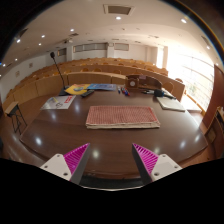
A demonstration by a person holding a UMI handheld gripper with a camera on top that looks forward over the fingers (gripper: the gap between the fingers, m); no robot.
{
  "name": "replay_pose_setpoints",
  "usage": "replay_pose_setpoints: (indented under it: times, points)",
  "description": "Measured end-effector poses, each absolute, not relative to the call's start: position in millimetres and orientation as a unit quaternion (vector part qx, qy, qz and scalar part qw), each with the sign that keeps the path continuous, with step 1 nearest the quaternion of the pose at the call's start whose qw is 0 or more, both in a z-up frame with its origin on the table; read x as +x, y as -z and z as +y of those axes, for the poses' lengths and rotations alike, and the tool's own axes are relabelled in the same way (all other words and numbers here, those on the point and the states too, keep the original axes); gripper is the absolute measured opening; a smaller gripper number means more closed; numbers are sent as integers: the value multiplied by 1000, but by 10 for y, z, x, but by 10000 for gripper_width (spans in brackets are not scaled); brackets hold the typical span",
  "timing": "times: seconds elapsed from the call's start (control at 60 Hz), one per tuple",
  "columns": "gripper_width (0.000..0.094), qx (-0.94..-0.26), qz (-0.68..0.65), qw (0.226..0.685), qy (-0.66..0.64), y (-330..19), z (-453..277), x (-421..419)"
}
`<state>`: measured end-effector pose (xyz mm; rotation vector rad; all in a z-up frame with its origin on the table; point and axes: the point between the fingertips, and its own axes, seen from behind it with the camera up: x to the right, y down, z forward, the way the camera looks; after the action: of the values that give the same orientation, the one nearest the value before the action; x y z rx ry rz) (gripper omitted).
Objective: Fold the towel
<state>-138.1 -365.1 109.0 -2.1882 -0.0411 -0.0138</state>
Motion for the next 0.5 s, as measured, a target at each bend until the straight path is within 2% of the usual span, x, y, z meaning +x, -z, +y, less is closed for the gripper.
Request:
replay_pose_setpoints:
  times: [0.217, 0.383, 0.5]
  points:
    - [856, -885, -46, 462, -14, -766, -2300, -2289]
    - [849, -890, -58, 452, 4, -374, -1453, -2540]
    - [812, -898, -68, 435, 22, -85, -1091, -2563]
